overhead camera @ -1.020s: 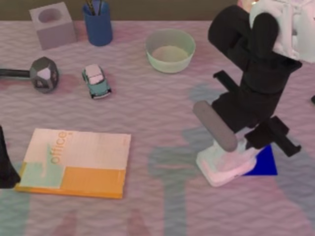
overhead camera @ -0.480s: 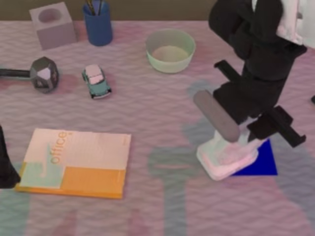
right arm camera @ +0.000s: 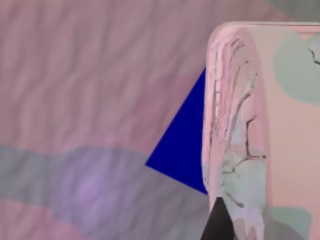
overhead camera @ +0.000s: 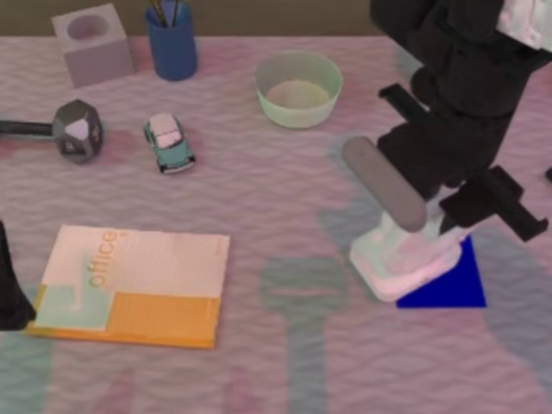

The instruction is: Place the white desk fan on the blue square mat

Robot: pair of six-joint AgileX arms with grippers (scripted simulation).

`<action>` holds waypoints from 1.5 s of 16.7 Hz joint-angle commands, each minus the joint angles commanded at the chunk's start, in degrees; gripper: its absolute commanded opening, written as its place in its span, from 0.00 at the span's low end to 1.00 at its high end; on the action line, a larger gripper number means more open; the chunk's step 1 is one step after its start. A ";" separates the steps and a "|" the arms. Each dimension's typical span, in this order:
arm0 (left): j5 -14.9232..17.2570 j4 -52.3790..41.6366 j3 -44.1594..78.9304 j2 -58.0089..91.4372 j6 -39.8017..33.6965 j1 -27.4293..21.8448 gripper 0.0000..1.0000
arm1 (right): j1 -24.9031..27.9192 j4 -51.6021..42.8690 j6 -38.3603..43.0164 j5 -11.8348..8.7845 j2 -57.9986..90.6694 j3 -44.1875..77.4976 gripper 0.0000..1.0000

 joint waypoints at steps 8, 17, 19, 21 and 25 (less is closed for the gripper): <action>0.00 0.00 0.00 0.00 0.00 0.00 1.00 | -7.32 -2.25 13.62 -3.75 1.72 2.22 0.00; 0.00 0.00 0.00 0.00 0.00 0.00 1.00 | -9.75 -2.15 18.21 -5.09 2.24 2.14 0.00; 0.00 0.00 0.00 0.00 0.00 0.00 1.00 | -9.86 0.28 18.29 -5.08 2.37 -0.23 0.00; 0.00 0.00 0.00 0.00 0.00 0.00 1.00 | -9.96 3.08 18.32 -5.18 2.53 -2.85 0.00; 0.00 0.00 0.00 0.00 0.00 0.00 1.00 | -9.98 4.75 18.28 -5.27 2.62 -4.39 0.00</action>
